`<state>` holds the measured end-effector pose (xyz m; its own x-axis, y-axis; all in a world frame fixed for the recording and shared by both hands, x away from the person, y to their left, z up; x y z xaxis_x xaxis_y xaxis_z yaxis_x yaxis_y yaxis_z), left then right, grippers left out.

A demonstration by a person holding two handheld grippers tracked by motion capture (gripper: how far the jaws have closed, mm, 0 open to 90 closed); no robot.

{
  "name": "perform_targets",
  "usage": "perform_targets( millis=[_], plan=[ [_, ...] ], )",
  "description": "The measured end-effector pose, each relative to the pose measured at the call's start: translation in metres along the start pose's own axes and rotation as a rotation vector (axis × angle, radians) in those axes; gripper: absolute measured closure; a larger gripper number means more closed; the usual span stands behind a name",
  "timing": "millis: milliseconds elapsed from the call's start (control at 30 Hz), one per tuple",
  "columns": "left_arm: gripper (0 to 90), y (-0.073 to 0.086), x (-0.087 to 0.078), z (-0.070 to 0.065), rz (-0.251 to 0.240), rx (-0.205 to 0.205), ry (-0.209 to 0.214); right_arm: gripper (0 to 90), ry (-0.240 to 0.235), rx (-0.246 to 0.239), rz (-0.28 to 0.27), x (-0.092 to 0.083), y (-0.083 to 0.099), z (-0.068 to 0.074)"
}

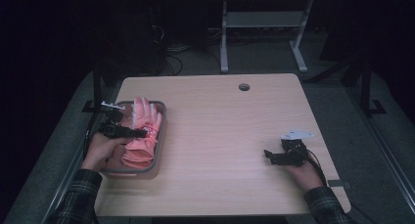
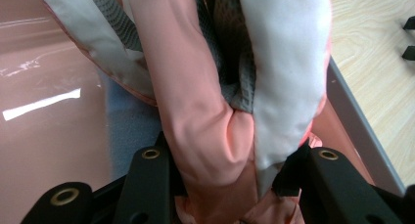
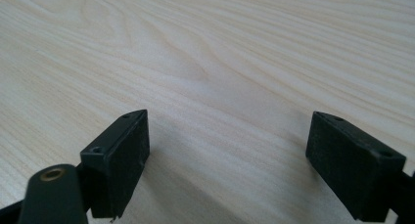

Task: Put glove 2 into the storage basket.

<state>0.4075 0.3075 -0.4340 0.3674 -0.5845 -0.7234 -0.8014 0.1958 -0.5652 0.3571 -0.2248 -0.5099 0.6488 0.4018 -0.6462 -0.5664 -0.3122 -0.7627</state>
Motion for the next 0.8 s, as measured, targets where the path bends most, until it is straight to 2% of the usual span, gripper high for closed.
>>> perform_targets(
  millis=[133, 333, 533, 700, 800],
  plan=[
    [56.9, 0.001, 0.0, 0.003, -0.008, -0.008, 0.005, 16.1, 0.0, -0.001, 0.0, 0.0, 0.0, 0.0],
    [45.4, -0.001, -0.002, 0.005, -0.007, -0.011, 0.026, 16.1, 0.0, 0.0, 0.0, 0.0, 0.0, 0.0],
    [34.4, -0.003, -0.007, 0.006, -0.017, 0.005, 0.04, 16.1, 0.0, 0.0, 0.0, 0.0, 0.0, 0.0],
    [28.3, -0.004, -0.014, 0.008, -0.046, 0.004, 0.064, 16.1, 0.0, 0.0, 0.0, 0.0, 0.0, 0.0],
    [27.7, -0.005, -0.022, 0.009, -0.078, 0.007, 0.069, 16.1, -0.001, 0.0, 0.0, 0.0, 0.0, 0.0]
  ],
)
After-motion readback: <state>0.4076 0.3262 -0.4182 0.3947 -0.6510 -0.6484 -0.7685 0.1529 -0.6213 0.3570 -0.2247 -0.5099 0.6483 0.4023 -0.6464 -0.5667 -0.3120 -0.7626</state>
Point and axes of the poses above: each handheld gripper's, and its own axes: x roughly forward along the jaws, y roughly out of its underside, z roughly to its left, the point moved 4 cm from there along x, roughly forward along the jaws, and after that the axes turned 3 degrees about -z, right-handed, at the moved point
